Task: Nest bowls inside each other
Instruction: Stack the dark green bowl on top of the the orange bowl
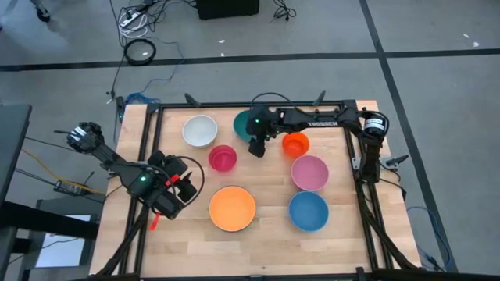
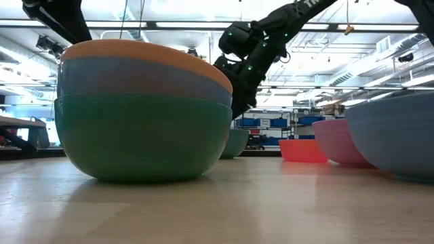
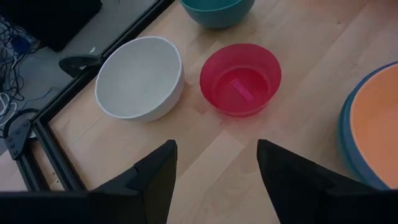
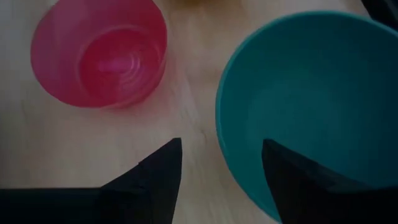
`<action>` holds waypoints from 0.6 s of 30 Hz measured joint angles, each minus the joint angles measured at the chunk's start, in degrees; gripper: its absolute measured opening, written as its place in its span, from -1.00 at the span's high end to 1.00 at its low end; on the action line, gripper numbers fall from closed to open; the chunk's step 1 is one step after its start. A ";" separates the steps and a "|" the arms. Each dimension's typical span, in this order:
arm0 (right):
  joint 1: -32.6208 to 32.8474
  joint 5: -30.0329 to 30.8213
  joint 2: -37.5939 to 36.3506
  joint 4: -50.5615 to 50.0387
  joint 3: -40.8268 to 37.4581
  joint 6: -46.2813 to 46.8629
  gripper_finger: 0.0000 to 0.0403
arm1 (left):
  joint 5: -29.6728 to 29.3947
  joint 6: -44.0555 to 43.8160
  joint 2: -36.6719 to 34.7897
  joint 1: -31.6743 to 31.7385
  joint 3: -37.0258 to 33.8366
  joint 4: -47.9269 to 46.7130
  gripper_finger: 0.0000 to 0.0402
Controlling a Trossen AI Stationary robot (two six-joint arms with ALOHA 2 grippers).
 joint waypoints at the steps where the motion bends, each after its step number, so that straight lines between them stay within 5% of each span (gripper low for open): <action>1: 0.00 0.03 0.19 -0.13 0.00 -0.43 -0.03 | 0.00 0.00 0.02 -0.02 0.00 0.12 -0.14; 18: -0.28 4.88 1.90 -1.53 0.00 -5.32 0.04 | -0.61 -0.02 0.02 -0.02 0.00 0.15 -0.14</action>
